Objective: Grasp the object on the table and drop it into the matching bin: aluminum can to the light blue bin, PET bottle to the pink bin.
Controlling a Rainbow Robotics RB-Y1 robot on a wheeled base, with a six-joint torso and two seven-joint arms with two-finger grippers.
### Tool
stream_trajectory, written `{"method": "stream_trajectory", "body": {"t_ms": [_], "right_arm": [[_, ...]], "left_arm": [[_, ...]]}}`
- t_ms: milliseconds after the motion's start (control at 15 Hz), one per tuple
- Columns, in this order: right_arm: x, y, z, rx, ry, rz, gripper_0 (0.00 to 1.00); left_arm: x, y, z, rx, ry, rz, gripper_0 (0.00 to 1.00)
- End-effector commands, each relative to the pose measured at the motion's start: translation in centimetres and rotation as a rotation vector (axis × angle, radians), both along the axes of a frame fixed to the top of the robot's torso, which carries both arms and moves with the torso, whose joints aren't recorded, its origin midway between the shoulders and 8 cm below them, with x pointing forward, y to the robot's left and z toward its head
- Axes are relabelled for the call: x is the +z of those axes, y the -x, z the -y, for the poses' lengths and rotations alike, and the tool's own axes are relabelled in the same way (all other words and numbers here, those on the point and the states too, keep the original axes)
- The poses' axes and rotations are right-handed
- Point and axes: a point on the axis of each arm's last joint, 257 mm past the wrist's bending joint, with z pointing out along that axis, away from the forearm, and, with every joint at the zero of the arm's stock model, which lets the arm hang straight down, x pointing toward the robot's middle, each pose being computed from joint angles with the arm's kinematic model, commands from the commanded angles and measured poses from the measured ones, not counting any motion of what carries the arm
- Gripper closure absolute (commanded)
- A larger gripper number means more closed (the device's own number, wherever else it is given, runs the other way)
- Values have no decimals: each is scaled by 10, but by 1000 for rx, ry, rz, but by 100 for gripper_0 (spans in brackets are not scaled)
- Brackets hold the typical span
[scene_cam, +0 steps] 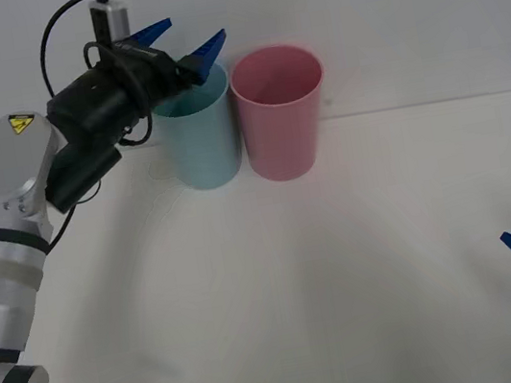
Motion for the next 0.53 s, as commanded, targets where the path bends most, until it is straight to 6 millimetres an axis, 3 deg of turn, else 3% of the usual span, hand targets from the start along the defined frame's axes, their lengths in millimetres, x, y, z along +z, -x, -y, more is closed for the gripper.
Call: {"method": "stream_trajectory", "body": {"t_ms": [67,533], "right_arm": [[0,0,0,0,0,0,0],[0,0,0,0,0,0,0]], "left_arm": [[-4,16,-46,15,14,17,0],[-45,59,-169,88,-108,82,0]]}}
